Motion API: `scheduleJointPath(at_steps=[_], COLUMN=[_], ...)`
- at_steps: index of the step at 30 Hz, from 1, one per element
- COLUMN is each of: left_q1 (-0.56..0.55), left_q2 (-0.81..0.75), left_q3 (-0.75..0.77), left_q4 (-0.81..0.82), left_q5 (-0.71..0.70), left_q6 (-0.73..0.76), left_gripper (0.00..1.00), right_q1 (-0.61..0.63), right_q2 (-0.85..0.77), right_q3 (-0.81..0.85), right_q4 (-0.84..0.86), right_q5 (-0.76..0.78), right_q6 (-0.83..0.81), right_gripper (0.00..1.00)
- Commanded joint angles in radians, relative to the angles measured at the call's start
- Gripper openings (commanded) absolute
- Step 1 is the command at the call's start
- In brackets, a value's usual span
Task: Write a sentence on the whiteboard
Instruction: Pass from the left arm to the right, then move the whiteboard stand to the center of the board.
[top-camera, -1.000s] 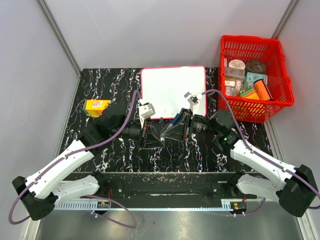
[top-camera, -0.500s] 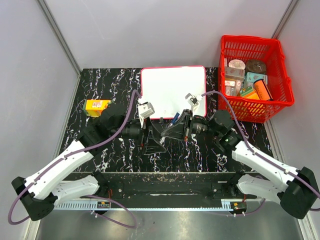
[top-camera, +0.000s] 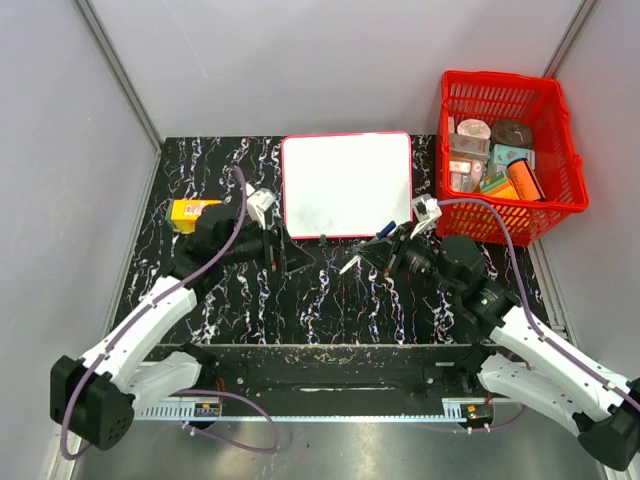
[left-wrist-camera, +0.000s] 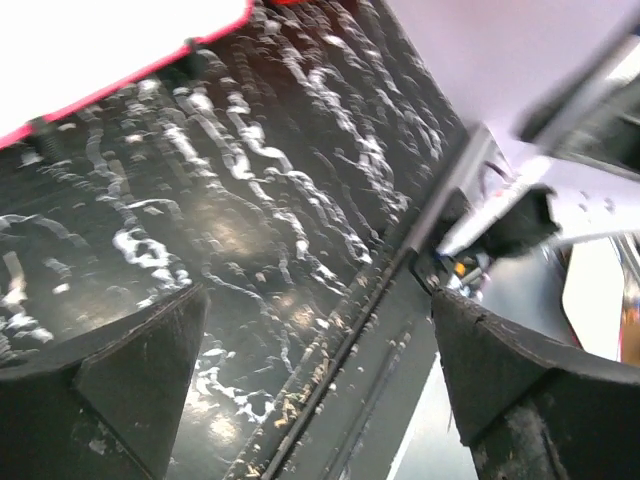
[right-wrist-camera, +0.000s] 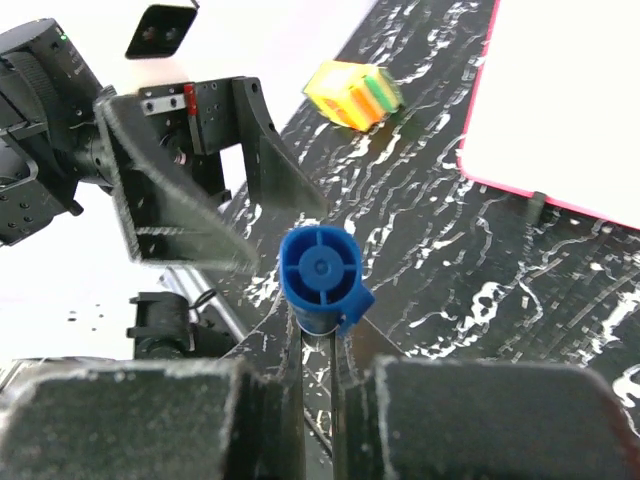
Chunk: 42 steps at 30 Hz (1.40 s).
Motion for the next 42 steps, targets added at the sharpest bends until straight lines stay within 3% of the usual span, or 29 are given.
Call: scheduleJointPath(at_steps=[1, 6, 12, 20, 24, 35, 38, 41, 42], left_q1=[0.121, 0.215, 0.266, 0.385, 0.405, 0.398, 0.398, 0.398, 0.398], left_q2=[0.068, 0.199, 0.446, 0.765, 0.936, 1.136, 1.167, 1.191, 1.196], left_q3=[-0.054, -0.039, 0.13, 0.291, 0.38, 0.645, 0.656, 0.644, 0.635], left_q4=[0.19, 0.302, 0.319, 0.526, 0.692, 0.559, 0.58, 0.603, 0.614], left_q5=[-0.104, -0.192, -0.258, -0.087, 0.132, 0.274, 0.299, 0.317, 0.326], left_q6=[-0.094, -0.131, -0.072, -0.104, -0.173, -0.107, -0.108, -0.116, -0.124], left_gripper=[0.98, 0.98, 0.98, 0.97, 0.97, 0.91, 0.82, 0.68, 0.59], right_q1=[0.003, 0.003, 0.003, 0.003, 0.003, 0.004, 0.004, 0.003, 0.004], right_q2=[-0.05, -0.06, -0.077, -0.117, -0.117, -0.154, -0.157, -0.178, -0.189], right_q3=[-0.016, -0.014, -0.025, -0.045, -0.042, -0.048, -0.046, -0.059, -0.066], right_q4=[-0.058, -0.065, -0.064, -0.104, -0.114, -0.102, -0.104, -0.096, -0.088], right_q5=[0.149, 0.149, 0.145, 0.164, 0.157, 0.111, 0.111, 0.1, 0.099], right_q6=[-0.043, -0.06, -0.07, -0.093, -0.112, -0.155, -0.156, -0.156, -0.152], right_gripper=[0.0, 0.0, 0.0, 0.0, 0.0, 0.0, 0.0, 0.0, 0.0])
